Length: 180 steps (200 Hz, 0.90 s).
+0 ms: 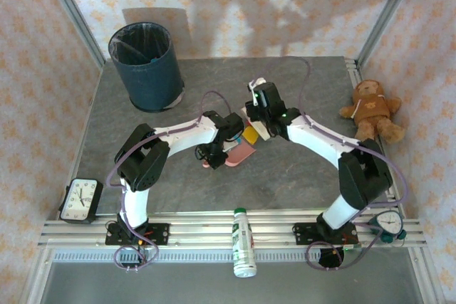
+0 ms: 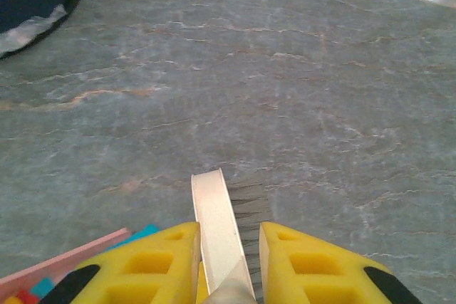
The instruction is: Sweep away the paper scraps from the table
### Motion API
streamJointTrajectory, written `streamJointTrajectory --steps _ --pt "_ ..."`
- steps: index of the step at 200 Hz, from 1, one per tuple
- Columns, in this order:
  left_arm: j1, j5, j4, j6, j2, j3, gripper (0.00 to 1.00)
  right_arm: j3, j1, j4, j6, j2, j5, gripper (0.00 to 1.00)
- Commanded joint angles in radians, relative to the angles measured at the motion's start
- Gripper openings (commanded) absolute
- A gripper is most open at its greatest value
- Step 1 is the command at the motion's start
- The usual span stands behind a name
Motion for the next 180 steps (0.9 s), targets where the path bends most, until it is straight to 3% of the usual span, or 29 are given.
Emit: streamJointTrajectory --steps 1,54,98,148,180 --pt "0.009 -0.034 0.006 -0.021 -0.021 0.004 0.00 -0.037 0.011 -0.070 0.069 -0.031 -0.110 0.00" --pt "0.009 -0.042 0.013 -0.027 -0.029 -0.002 0.00 -0.049 0.012 -0.087 0.100 -0.083 -0.207 0.00" --pt "0.009 -0.050 0.019 -0.032 -0.029 -0.009 0.00 -0.046 0.012 -0.120 0.111 -0.126 -0.201 0.00" --pt "0.009 -0.043 0.016 -0.029 -0.066 -0.016 0.00 -0.050 0.013 -0.123 0.137 -0.185 -0.049 0.00" --pt "0.009 -0.039 0.019 -0.028 -0.077 -0.018 0.00 -0.080 0.012 -0.076 0.179 -0.214 0.117 0.00"
